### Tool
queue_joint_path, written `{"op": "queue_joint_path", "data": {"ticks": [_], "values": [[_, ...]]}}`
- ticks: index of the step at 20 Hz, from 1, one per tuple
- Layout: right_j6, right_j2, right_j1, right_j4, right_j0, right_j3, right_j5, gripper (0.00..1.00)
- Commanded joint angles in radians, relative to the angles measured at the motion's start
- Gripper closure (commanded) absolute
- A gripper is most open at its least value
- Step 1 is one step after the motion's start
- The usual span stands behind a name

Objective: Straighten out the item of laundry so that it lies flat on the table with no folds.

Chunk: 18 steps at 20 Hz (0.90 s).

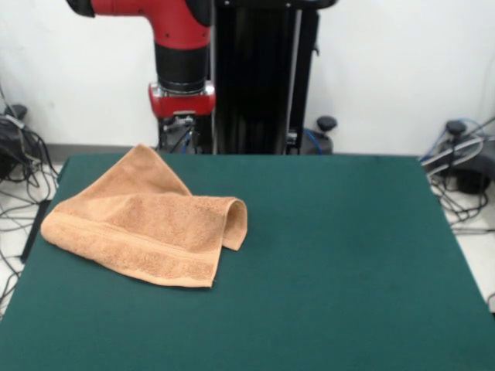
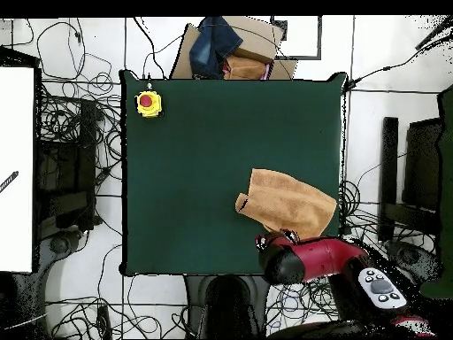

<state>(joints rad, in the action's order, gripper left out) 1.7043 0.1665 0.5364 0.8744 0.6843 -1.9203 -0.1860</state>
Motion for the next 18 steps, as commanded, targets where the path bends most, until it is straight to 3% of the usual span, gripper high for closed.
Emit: {"op": "queue_joint_path", "data": {"ticks": [1,6,18], "values": [[-0.023,0.027,-0.030,0.053,0.012,0.122,-0.034,0.00],[-0.045,0.050,-0.020,0.047,0.033,0.115,-0.048,0.00],[0.018,-0.015,-0.068,0.075,-0.029,0.157,-0.012,0.00]]}}
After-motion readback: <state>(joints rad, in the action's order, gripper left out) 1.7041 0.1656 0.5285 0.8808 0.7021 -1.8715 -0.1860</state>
